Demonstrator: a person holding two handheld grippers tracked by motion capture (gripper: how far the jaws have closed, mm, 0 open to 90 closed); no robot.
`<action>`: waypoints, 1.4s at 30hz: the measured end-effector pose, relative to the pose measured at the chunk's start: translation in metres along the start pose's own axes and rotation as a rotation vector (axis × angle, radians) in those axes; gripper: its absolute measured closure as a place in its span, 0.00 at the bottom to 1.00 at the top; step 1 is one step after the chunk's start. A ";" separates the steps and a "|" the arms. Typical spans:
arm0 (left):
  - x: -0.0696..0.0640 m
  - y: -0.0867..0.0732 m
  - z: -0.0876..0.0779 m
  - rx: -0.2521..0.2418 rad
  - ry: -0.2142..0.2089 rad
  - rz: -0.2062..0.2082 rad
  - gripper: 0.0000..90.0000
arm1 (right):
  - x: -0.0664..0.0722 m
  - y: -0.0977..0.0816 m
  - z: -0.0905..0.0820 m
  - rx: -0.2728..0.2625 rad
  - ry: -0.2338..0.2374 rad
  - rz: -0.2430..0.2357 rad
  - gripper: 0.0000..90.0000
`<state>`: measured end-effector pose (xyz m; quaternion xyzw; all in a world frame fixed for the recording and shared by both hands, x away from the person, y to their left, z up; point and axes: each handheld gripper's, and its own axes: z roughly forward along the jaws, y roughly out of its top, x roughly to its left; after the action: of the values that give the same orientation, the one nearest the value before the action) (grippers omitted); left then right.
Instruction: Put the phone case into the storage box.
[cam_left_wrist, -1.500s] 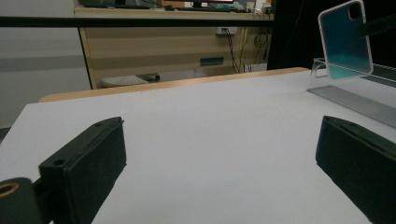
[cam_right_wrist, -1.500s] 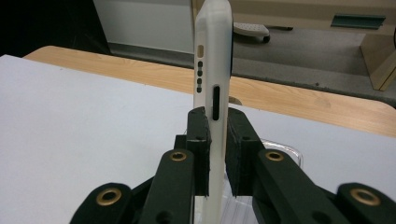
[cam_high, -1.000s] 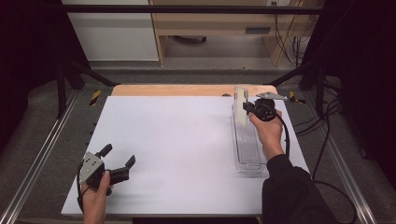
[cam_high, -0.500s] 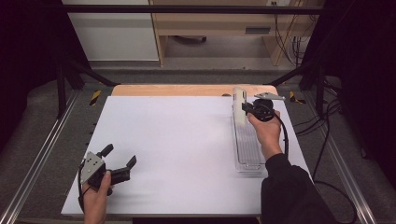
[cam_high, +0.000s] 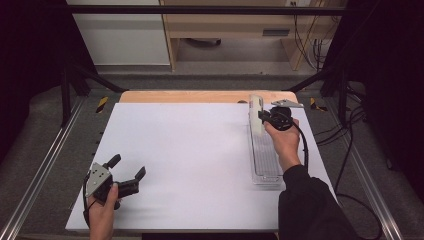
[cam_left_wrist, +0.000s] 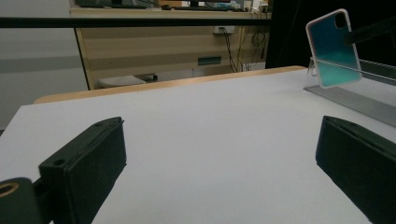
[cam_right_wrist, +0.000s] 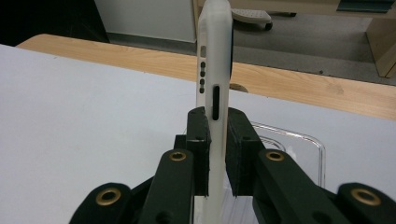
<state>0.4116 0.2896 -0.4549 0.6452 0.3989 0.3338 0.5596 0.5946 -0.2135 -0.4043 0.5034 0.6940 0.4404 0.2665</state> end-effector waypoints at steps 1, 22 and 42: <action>0.000 0.000 0.000 0.000 0.000 0.000 0.02 | 0.000 0.000 0.000 0.000 -0.002 -0.001 0.90; 0.000 0.000 0.000 0.002 0.000 -0.001 0.02 | 0.001 -0.005 0.002 0.017 -0.012 -0.001 0.90; 0.001 0.000 -0.001 0.002 0.003 0.000 0.02 | 0.000 -0.006 0.002 0.032 -0.016 -0.010 0.90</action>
<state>0.4113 0.2908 -0.4545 0.6455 0.4000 0.3343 0.5582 0.5935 -0.2134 -0.4105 0.5075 0.7013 0.4238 0.2664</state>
